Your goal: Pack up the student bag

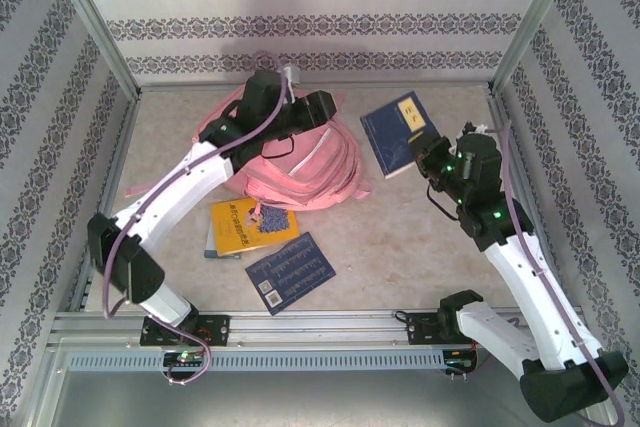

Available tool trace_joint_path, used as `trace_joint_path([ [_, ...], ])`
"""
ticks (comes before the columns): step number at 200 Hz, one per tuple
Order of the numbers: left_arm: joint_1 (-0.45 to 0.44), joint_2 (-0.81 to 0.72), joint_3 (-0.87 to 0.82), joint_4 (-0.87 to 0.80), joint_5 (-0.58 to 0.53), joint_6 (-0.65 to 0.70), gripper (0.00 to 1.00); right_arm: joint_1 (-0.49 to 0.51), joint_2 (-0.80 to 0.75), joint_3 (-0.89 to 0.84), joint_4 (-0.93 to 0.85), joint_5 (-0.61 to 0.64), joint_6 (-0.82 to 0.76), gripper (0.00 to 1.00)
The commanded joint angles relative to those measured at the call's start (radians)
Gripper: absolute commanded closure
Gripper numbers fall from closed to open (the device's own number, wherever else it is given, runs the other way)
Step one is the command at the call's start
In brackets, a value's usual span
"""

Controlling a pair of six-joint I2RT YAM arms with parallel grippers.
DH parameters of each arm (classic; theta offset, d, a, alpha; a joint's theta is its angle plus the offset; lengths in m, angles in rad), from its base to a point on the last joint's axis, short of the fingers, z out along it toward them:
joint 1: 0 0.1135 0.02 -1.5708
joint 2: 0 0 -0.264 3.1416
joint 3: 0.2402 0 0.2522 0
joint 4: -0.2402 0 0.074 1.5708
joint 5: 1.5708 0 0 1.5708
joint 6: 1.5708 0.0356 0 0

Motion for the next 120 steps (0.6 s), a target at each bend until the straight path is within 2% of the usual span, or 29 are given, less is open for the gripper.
trace_joint_path([
  [1, 0.041, 0.129, 0.094, -0.377, 0.09, 0.302, 0.33, -0.018, -0.016, -0.02, -0.157, -0.111, -0.147, 1.0],
  [16, 0.068, 0.229, 0.179, -0.449, 0.136, 0.35, 0.34, -0.016, -0.025, -0.03, -0.187, -0.119, -0.16, 1.0],
  [23, 0.077, 0.276, 0.22, -0.479, 0.151, 0.375, 0.35, -0.017, -0.027, -0.026, -0.223, -0.106, -0.158, 0.97],
  [33, 0.087, 0.347, 0.297, -0.529, 0.157, 0.412, 0.37, -0.02, -0.031, -0.012, -0.267, -0.094, -0.176, 1.0],
  [57, 0.096, 0.465, 0.402, -0.573, 0.199, 0.466, 0.39, -0.021, -0.058, -0.016, -0.234, -0.186, -0.248, 1.0],
  [120, 0.095, 0.558, 0.404, -0.531, 0.249, 0.46, 0.42, -0.065, -0.123, -0.085, -0.234, -0.248, -0.219, 1.0],
])
